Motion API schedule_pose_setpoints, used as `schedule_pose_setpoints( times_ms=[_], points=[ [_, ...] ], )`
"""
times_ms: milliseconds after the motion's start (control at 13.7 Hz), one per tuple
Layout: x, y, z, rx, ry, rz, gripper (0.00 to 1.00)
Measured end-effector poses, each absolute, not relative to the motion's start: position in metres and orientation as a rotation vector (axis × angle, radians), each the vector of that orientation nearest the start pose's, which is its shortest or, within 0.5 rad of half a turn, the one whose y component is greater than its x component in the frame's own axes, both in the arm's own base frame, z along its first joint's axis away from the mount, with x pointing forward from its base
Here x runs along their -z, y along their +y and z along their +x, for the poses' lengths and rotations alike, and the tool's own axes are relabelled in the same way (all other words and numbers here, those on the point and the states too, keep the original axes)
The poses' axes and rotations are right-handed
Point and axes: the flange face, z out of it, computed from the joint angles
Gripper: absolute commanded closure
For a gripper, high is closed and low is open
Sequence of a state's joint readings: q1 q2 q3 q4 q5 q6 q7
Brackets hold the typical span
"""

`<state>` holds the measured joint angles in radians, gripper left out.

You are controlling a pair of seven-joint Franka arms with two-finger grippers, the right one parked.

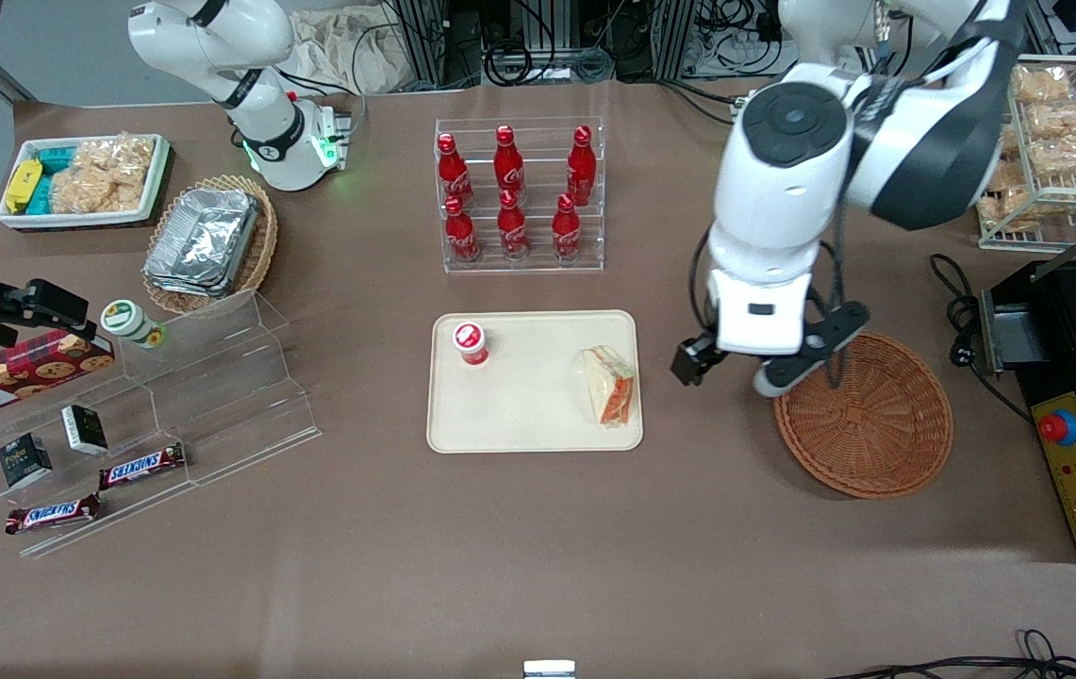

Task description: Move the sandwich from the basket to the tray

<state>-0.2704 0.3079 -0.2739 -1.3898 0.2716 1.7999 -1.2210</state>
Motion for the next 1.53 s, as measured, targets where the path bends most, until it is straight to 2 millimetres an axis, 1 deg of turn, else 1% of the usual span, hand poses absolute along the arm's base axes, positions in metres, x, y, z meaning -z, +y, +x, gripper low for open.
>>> schedule_pose_setpoints(
  times_ms=[146,219,365,510,656,729,875,1094,1167,1312,1385,1531],
  points=[
    [-0.557,-0.275,0.601,0.313,-0.982,-2.943,0.00],
    [-0.561,-0.257,0.607,0.295,-0.970,-2.959,0.00],
    [-0.573,-0.209,0.618,0.253,-0.907,-3.009,0.00],
    [-0.588,-0.155,0.622,0.197,-0.820,-3.051,0.00],
    [-0.597,-0.109,0.621,0.161,-0.705,-3.084,0.00],
    [-0.599,-0.091,0.619,0.149,-0.640,-3.093,0.00],
    [-0.597,-0.064,0.613,0.123,-0.534,-3.104,0.00],
    [-0.598,-0.008,0.601,0.091,-0.330,-3.132,0.00],
    [-0.600,0.006,0.595,0.088,-0.283,-3.137,0.00],
    [-0.602,0.022,0.581,0.090,-0.233,-3.144,0.00],
    [-0.603,0.024,0.574,0.107,-0.215,-3.147,0.00],
    [-0.599,0.016,0.559,0.172,-0.182,-3.152,0.00]
  ],
)
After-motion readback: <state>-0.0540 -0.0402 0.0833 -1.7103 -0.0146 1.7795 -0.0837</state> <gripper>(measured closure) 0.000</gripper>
